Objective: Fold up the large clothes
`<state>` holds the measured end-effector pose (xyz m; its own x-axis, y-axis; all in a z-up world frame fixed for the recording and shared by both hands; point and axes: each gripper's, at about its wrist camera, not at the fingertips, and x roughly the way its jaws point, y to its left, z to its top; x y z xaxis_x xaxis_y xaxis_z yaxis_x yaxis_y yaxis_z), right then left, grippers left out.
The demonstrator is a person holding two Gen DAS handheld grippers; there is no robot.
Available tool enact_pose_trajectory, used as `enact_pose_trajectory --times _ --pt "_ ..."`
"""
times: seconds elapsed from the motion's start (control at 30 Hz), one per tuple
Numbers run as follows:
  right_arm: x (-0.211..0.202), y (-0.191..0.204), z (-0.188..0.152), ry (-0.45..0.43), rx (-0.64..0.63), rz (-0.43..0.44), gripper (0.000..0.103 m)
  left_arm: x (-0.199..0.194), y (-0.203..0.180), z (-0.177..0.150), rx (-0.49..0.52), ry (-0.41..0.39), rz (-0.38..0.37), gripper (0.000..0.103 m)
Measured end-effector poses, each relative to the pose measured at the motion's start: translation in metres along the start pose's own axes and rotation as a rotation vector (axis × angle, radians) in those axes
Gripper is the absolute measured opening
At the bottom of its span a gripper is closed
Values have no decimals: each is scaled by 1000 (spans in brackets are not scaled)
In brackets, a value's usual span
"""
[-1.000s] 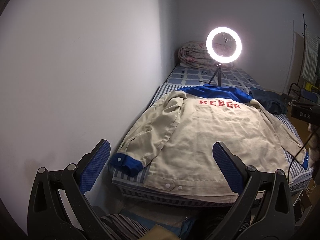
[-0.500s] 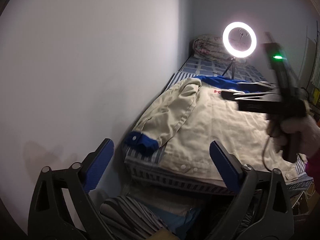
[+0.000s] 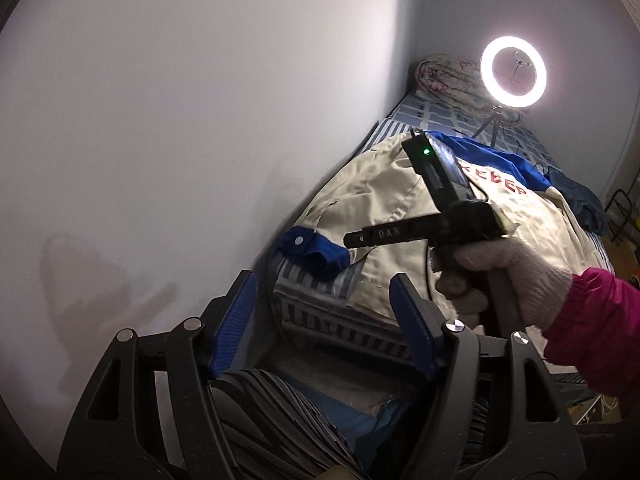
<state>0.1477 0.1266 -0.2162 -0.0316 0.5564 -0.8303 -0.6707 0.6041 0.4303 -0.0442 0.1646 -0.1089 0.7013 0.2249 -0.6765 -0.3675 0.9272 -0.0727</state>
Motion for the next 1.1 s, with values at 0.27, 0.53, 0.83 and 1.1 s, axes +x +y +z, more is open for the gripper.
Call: enact_pose_trajectory --times 0.27,0.53,0.83,1.1 --pt "24 -44 -14 45 333 102 50 8 4 -2 -16 12 -4 71" --pt "27 -52 -5 19 418 105 34 9 5 2 -38 2 0 56" --pt "-26 -50 4 -56 387 169 6 21 1 6 -43 32 -25 45" --pt "-105 -65 -18 -109 365 122 6 64 -22 17 -45 85 -118 45"
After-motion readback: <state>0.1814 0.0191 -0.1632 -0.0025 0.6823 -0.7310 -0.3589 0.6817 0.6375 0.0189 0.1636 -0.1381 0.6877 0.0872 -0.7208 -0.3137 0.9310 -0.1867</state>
